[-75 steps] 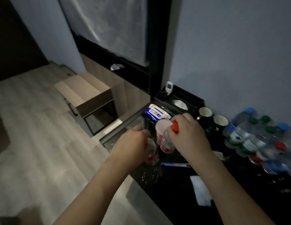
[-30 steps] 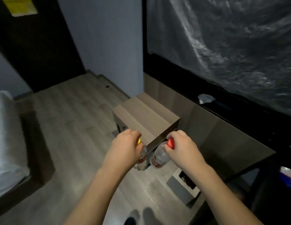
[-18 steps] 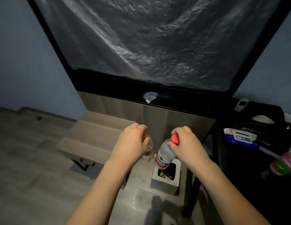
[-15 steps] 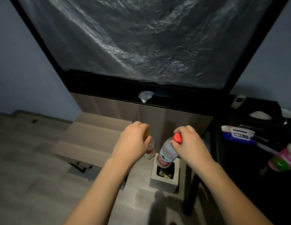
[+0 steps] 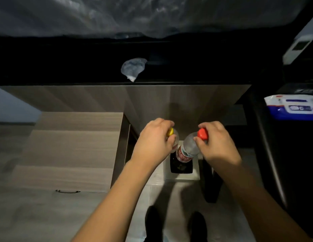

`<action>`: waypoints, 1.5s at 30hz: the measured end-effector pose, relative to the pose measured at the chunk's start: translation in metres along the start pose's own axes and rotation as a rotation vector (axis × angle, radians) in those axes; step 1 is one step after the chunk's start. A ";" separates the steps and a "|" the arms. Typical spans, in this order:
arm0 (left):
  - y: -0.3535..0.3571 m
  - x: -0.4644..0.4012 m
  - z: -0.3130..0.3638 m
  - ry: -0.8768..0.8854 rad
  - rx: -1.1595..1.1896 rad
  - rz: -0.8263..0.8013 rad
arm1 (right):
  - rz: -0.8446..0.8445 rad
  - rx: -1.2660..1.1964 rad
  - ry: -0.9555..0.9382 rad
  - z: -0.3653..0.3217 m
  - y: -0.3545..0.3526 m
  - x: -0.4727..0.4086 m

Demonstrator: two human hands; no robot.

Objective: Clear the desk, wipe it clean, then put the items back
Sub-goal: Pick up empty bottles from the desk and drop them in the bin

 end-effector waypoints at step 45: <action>0.448 0.072 -0.184 0.220 -0.053 0.121 | 0.038 0.141 -0.130 0.312 0.402 0.017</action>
Point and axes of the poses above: each hand's wrist, its own x-axis away from the middle knuckle, its own y-axis out of the palm, z = x × y, the point moved 7 cm from there along -x, towards the middle knuckle, and after that the axes turned 13 degrees about z, right-handed, at the moved point
